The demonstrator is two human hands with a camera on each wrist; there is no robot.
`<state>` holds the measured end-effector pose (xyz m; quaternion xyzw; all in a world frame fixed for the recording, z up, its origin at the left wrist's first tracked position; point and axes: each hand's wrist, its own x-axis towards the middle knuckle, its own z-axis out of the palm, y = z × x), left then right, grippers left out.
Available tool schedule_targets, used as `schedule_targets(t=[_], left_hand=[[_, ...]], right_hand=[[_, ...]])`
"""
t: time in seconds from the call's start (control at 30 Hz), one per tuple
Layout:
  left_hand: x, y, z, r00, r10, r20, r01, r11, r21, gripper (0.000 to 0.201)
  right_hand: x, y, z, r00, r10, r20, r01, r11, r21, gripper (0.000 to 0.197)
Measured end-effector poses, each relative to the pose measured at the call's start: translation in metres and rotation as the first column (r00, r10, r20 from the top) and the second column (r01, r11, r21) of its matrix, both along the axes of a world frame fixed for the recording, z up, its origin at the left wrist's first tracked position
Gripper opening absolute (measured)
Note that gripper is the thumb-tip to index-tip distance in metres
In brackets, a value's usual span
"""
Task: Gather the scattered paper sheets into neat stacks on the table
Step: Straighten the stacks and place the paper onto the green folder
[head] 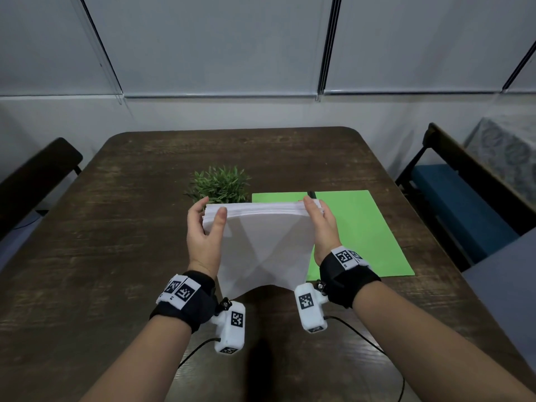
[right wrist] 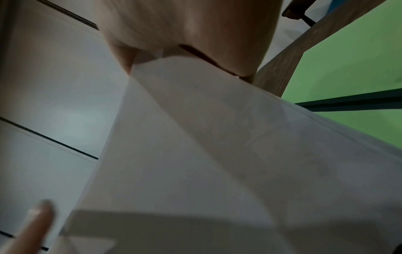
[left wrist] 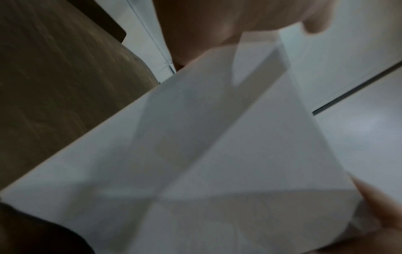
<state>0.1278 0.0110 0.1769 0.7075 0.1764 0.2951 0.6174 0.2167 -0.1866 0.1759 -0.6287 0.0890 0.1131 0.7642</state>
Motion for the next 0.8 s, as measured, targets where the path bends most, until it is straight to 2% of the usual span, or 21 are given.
schedule_targets(t=[0.1, 0.17, 0.23, 0.27, 0.3, 0.37, 0.43, 0.5, 0.53, 0.6, 0.67, 0.73, 0.8], left_hand=[[0.006, 0.000, 0.001, 0.997, 0.048, -0.053, -0.053, 0.992, -0.113, 0.029], [0.008, -0.001, 0.001, 0.998, 0.037, -0.049, -0.042, 0.993, -0.113, 0.015], [0.007, -0.001, 0.001, 0.999, 0.032, -0.041, -0.036, 0.994, -0.102, 0.015], [0.006, 0.000, 0.001, 0.999, 0.030, -0.028, -0.032, 0.995, -0.093, 0.021], [0.004, 0.002, 0.000, 1.000, 0.016, -0.010, -0.017, 0.996, -0.088, 0.030], [-0.001, 0.007, -0.005, 0.998, -0.058, -0.003, 0.058, 0.994, -0.094, 0.056], [-0.008, 0.010, -0.013, 0.982, -0.176, -0.065, 0.168, 0.979, -0.113, 0.077], [-0.012, 0.009, -0.021, 0.956, -0.236, -0.172, 0.226, 0.971, -0.078, 0.077], [-0.013, 0.007, -0.025, 0.952, -0.228, -0.203, 0.219, 0.973, -0.067, 0.069], [-0.011, 0.003, -0.027, 0.960, -0.189, -0.209, 0.178, 0.982, -0.070, 0.052], [-0.007, -0.002, -0.024, 0.968, -0.147, -0.201, 0.140, 0.989, -0.047, 0.044], [-0.003, -0.006, -0.017, 0.979, -0.116, -0.169, 0.115, 0.993, -0.016, 0.039], [0.001, -0.006, -0.009, 0.988, -0.104, -0.116, 0.105, 0.994, 0.005, 0.038]], right_hand=[[0.000, -0.002, 0.002, 1.000, -0.003, -0.016, 0.003, 1.000, -0.001, 0.072], [0.000, -0.002, 0.004, 1.000, 0.000, 0.001, 0.000, 1.000, 0.013, 0.057], [-0.001, -0.002, 0.006, 0.998, 0.031, 0.061, -0.031, 0.999, 0.004, 0.036], [-0.002, -0.003, 0.008, 0.994, 0.050, 0.099, -0.050, 0.999, 0.001, 0.034], [-0.003, -0.005, 0.005, 0.990, 0.071, 0.125, -0.071, 0.997, -0.009, 0.044], [-0.005, -0.011, -0.003, 0.979, 0.136, 0.150, -0.129, 0.990, -0.058, 0.081], [-0.011, -0.017, -0.015, 0.959, 0.245, 0.145, -0.221, 0.961, -0.168, 0.117], [-0.017, -0.022, -0.026, 0.934, 0.349, 0.079, -0.311, 0.902, -0.301, 0.132], [-0.019, -0.022, -0.029, 0.933, 0.354, 0.065, -0.314, 0.888, -0.335, 0.127], [-0.019, -0.018, -0.029, 0.950, 0.300, 0.088, -0.258, 0.912, -0.320, 0.095], [-0.015, -0.010, -0.026, 0.970, 0.214, 0.113, -0.171, 0.936, -0.309, 0.065], [-0.010, -0.004, -0.020, 0.976, 0.155, 0.153, -0.105, 0.951, -0.291, 0.049], [-0.006, 0.001, -0.014, 0.971, 0.137, 0.197, -0.082, 0.961, -0.264, 0.041]])
